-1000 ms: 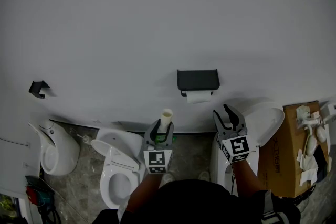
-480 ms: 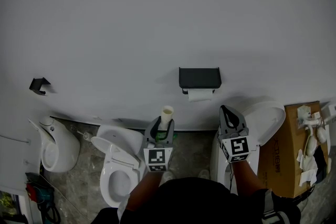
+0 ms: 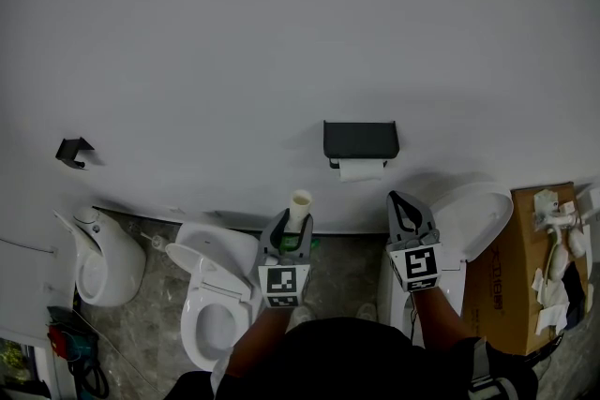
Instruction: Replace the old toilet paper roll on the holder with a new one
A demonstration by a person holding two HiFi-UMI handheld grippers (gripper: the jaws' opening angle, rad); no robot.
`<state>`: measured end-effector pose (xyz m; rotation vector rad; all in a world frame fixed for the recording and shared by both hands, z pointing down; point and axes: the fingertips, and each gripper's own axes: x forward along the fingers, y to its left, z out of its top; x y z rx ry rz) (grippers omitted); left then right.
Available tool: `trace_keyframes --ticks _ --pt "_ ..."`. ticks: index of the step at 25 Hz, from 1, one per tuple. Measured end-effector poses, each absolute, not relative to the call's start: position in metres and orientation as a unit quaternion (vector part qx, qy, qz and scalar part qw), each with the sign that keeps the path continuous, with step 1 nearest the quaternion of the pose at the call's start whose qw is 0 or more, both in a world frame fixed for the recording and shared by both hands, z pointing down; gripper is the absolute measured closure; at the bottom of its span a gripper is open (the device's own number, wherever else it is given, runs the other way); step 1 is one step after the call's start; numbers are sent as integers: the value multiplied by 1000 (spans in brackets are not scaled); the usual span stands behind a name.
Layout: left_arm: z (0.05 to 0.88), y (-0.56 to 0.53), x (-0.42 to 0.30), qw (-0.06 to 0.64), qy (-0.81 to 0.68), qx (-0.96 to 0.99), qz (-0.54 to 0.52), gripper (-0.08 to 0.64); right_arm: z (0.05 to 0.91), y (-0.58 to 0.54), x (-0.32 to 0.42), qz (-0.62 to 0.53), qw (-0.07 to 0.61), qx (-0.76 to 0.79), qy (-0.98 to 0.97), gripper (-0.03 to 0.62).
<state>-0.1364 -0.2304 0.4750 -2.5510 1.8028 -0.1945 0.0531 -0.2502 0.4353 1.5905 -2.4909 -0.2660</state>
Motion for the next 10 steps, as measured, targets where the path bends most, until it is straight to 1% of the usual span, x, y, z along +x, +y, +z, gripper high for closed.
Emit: trace_keyframes --ticks 10 --pt "475 -225 -134 3 571 -818 -59 391 430 -249 52 -89 78 533 -838 591"
